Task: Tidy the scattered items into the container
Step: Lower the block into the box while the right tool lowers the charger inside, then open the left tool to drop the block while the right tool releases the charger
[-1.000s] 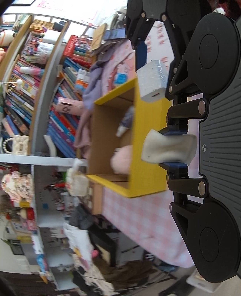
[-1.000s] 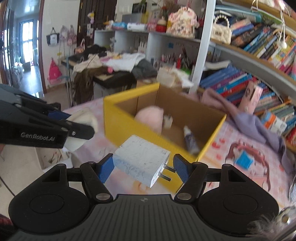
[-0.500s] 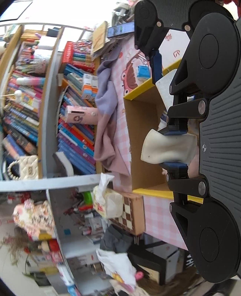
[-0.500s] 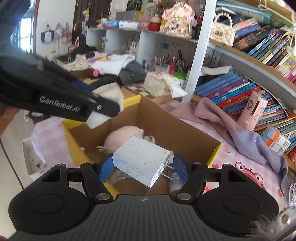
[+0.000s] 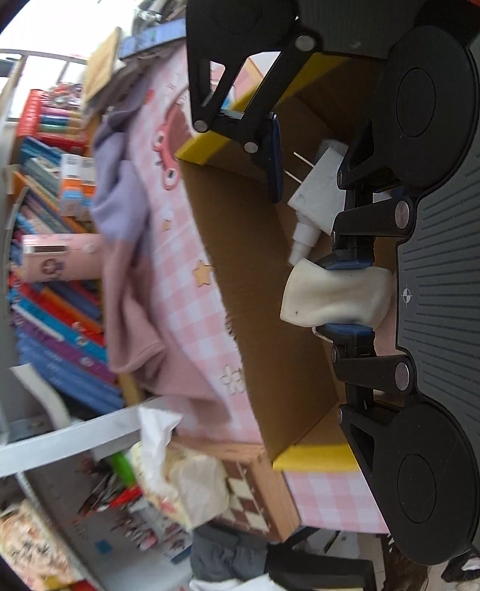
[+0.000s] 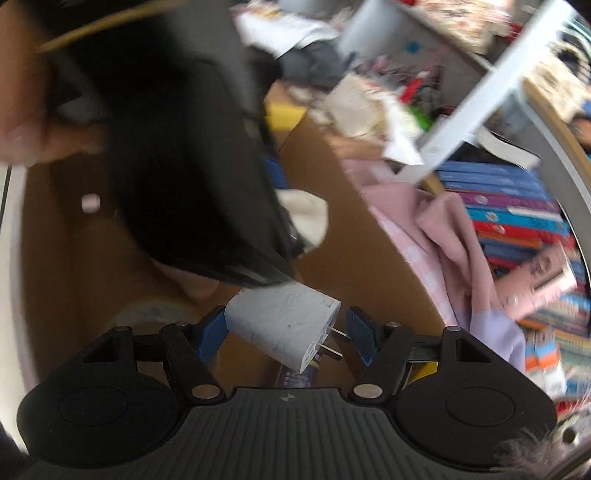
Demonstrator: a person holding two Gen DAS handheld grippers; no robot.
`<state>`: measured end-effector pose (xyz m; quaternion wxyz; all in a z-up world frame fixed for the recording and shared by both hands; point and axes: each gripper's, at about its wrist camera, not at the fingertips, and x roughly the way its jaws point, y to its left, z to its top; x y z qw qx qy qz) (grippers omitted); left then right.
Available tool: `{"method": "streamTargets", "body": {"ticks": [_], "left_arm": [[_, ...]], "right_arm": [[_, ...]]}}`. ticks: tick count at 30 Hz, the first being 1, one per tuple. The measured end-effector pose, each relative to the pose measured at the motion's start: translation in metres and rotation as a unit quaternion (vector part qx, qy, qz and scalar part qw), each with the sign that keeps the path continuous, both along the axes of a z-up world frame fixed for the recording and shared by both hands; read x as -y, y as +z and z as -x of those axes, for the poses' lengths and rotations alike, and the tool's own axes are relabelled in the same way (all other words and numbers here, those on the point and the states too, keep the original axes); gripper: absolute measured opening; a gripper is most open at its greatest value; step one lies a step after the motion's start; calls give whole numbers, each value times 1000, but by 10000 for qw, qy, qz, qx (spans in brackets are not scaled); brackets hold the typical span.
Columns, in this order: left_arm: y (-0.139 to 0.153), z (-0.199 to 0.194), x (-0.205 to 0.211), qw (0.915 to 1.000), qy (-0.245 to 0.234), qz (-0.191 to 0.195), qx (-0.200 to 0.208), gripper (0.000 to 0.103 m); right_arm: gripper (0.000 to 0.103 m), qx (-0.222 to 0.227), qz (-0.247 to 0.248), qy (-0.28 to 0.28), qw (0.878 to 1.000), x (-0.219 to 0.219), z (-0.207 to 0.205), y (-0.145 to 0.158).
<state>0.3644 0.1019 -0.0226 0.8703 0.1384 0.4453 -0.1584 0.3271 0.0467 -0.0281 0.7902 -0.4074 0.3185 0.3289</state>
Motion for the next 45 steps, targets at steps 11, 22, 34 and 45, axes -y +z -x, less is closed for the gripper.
{"method": "streamTargets", "body": {"ticks": [11, 22, 34, 45], "left_arm": [[-14, -9, 1, 9996, -202, -72, -202, 35], [11, 16, 7, 9989, -215, -118, 403, 72], [76, 83, -1, 9879, 325, 148, 1509, 79], [109, 167, -27, 9664, 1220, 733, 2142, 82]], "right_arm": [[70, -176, 574, 359, 9976, -9, -16, -17], [76, -34, 110, 223, 9997, 12, -10, 1], [76, 557, -1196, -410, 9904, 56, 24, 64], [81, 1274, -2394, -1188, 9552, 88, 89, 110]]}}
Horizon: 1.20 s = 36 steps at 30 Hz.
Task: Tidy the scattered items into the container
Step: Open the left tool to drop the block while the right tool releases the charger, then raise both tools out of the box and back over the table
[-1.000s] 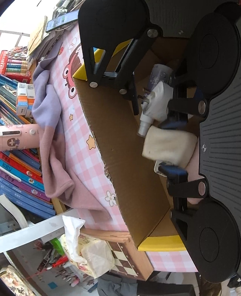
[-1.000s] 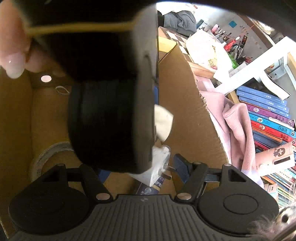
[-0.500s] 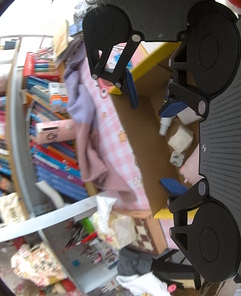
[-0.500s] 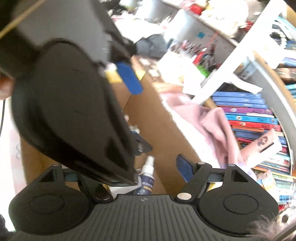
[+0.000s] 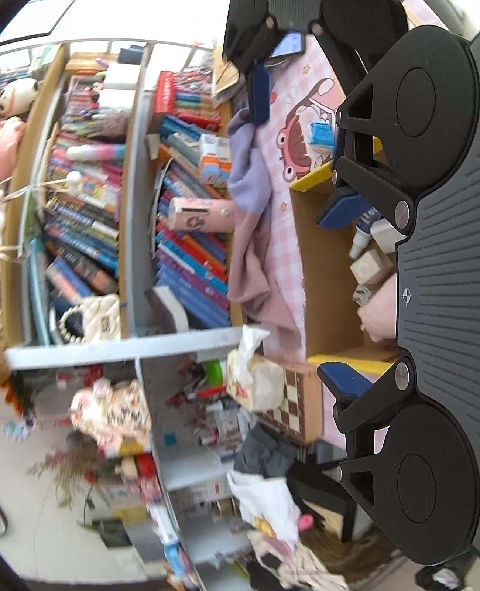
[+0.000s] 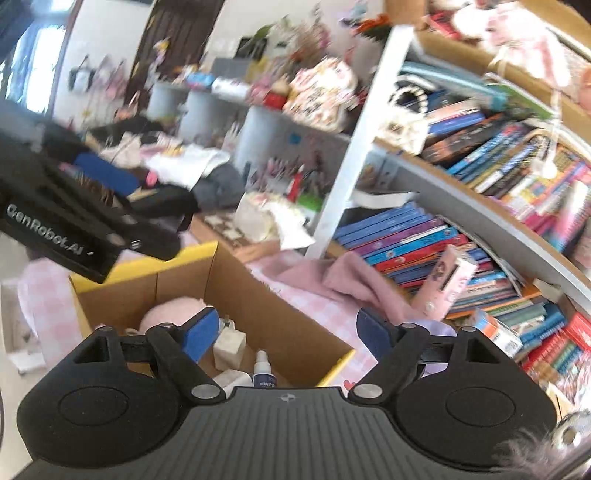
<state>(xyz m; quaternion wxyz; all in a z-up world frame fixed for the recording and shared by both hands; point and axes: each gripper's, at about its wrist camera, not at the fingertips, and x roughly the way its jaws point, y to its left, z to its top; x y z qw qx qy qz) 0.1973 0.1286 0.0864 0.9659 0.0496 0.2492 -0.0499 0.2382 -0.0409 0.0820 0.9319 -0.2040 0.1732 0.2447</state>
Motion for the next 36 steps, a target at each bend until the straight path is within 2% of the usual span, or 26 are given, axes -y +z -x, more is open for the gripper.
{"method": "streamTargets", "body": {"ticks": [4, 10, 16, 23, 30, 36], "left_arm": [[0, 38, -2, 9997, 219, 45, 133, 84], [-10, 85, 2, 9997, 259, 27, 23, 85], [-23, 121, 7, 9988, 465, 127, -57, 85], [-35, 156, 18, 9979, 630, 140, 102, 85], [-50, 177, 17, 9956, 910, 216, -93, 85], [-58, 189, 20, 9960, 860, 118, -230, 85]], "right_arm": [[84, 110, -409, -283, 9987, 16, 38, 9], [84, 15, -841, -611, 9946, 33, 78, 5], [84, -3, -828, -787, 9935, 41, 119, -8], [84, -189, -921, -1108, 9894, 42, 159, -30], [84, -344, -1069, -1247, 9858, 43, 191, -39], [84, -432, -978, -1200, 9870, 44, 209, -45]]}}
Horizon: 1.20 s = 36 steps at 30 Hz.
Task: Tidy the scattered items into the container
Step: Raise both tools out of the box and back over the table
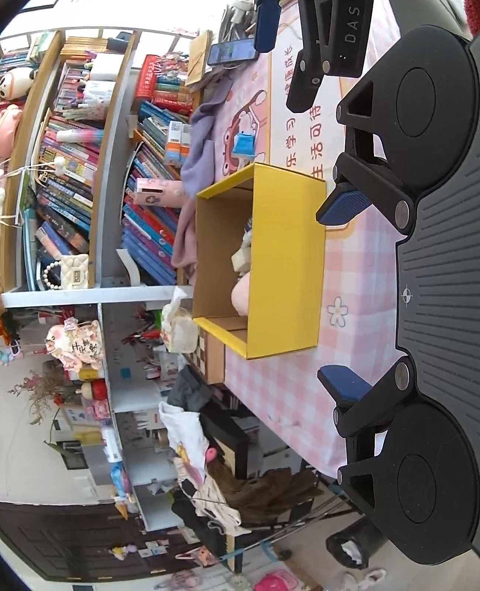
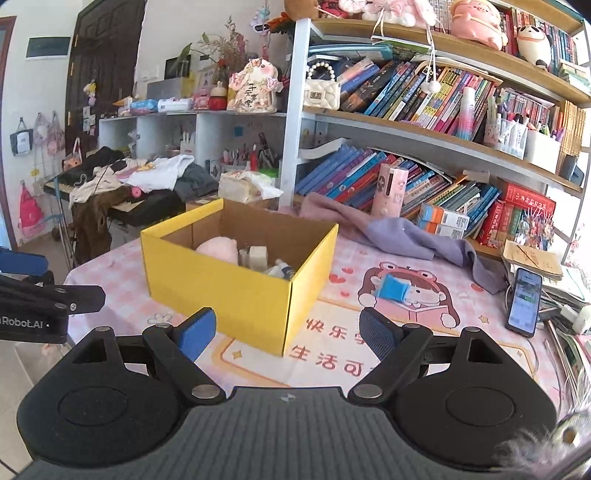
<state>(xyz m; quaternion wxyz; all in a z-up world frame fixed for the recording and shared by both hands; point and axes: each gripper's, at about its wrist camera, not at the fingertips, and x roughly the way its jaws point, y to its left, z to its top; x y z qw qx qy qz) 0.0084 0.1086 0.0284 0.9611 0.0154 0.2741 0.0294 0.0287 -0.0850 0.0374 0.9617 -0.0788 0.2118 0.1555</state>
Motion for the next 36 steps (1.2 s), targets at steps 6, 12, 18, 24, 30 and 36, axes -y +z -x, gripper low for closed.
{"method": "streamTargets", "body": {"ticks": [6, 12, 18, 24, 30, 36], "left_arm": [[-7, 8, 5, 9999, -69, -12, -106, 86], [-13, 12, 12, 9995, -221, 9, -218, 86], [-15, 16, 19, 9989, -386, 11, -265, 87], [-18, 14, 23, 9985, -439, 17, -324, 87], [-25, 4, 30, 9970, -487, 50, -600, 87], [-27, -2, 45, 9951, -759, 0, -638, 90]], "right_arm": [[84, -155, 39, 47, 9999, 2, 10, -2], [84, -277, 129, -35, 9995, 9, 17, -4], [84, -344, 274, -156, 9989, 21, 24, -8], [84, -439, 278, -256, 9983, 26, 21, -14], [85, -675, 439, -181, 9966, 27, 18, -22], [85, -689, 427, -324, 9962, 38, 16, -22]]}}
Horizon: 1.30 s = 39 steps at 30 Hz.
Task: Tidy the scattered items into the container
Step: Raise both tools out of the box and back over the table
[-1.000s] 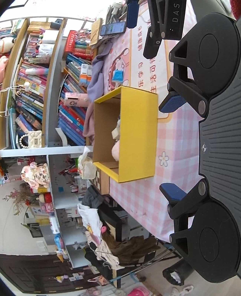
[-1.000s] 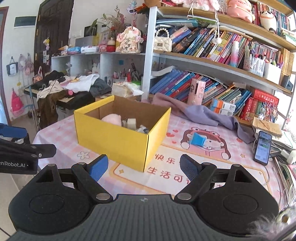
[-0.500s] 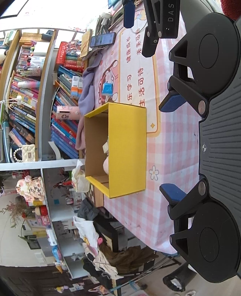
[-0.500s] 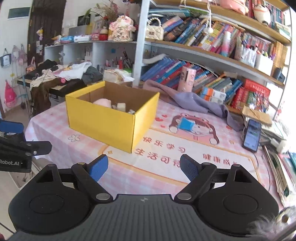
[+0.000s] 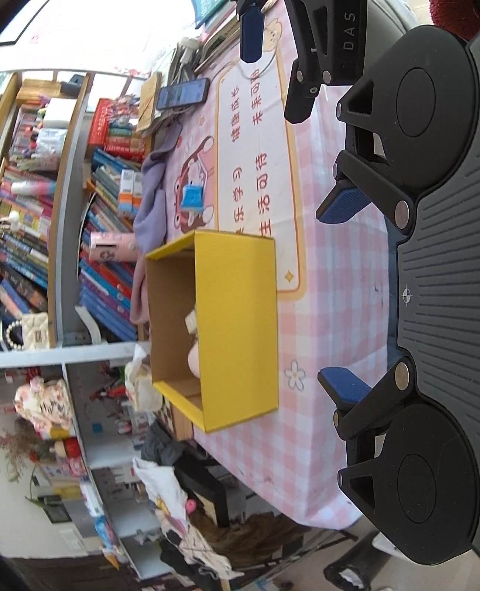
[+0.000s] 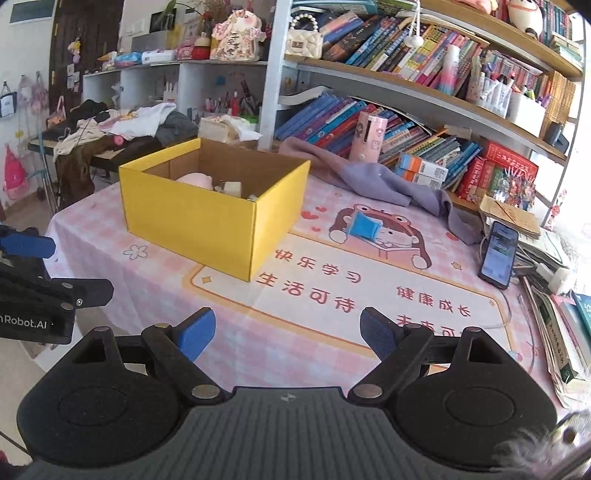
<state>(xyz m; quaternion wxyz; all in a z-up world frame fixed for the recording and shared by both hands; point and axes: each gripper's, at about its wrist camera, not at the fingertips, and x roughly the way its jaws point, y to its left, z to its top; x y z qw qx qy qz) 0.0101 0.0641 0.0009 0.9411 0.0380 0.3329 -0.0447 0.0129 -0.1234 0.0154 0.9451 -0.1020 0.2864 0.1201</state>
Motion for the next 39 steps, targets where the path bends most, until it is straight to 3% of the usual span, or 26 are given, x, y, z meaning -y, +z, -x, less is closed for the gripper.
{"method": "streamTargets", "body": {"ticks": [39], "left_arm": [[-8, -43, 88, 9920, -1254, -83, -145, 91]], "right_arm": [[86, -212, 72, -891, 9958, 76, -20, -7]]}}
